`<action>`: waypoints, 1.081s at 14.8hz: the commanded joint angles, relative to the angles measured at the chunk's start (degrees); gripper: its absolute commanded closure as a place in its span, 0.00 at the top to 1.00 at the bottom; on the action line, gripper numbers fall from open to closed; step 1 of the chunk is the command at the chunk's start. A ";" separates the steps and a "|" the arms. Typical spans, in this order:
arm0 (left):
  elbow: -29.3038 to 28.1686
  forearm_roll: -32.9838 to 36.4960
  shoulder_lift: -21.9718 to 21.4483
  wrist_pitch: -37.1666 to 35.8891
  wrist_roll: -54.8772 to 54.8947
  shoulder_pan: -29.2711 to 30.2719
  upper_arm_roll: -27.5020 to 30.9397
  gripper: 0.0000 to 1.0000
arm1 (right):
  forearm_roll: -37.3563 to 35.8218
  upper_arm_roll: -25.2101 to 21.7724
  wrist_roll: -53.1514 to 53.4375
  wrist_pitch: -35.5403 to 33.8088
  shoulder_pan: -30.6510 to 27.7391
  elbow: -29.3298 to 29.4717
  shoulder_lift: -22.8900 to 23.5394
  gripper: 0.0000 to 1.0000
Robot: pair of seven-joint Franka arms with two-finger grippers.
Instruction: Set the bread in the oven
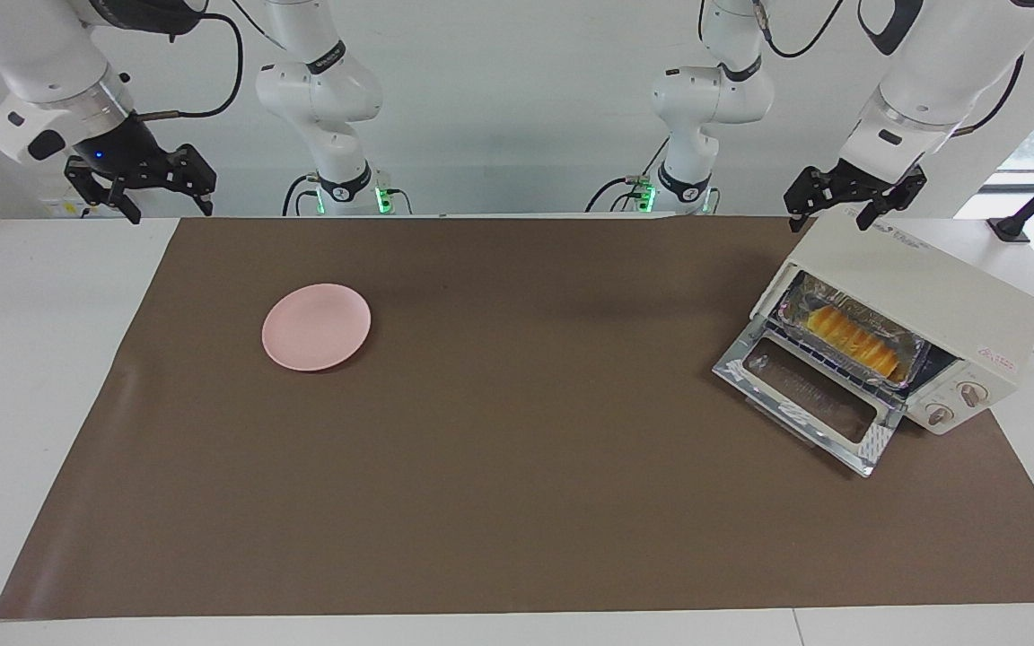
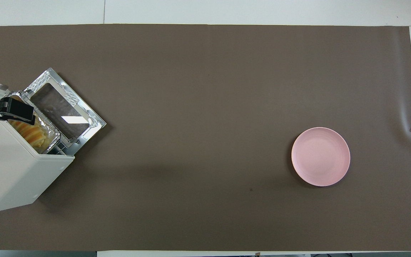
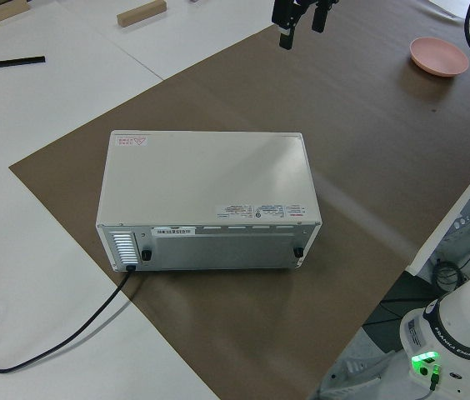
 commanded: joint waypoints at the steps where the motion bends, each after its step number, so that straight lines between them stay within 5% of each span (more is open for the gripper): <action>1: -4.06 -0.64 -2.84 2.62 2.49 2.37 -2.16 1.00 | -0.41 0.63 0.12 -0.59 -0.61 -0.60 -0.80 1.00; 16: -3.79 -4.07 -2.75 2.89 -0.75 3.34 -2.33 1.00 | -0.41 0.63 0.12 -0.59 -0.61 -0.60 -0.80 1.00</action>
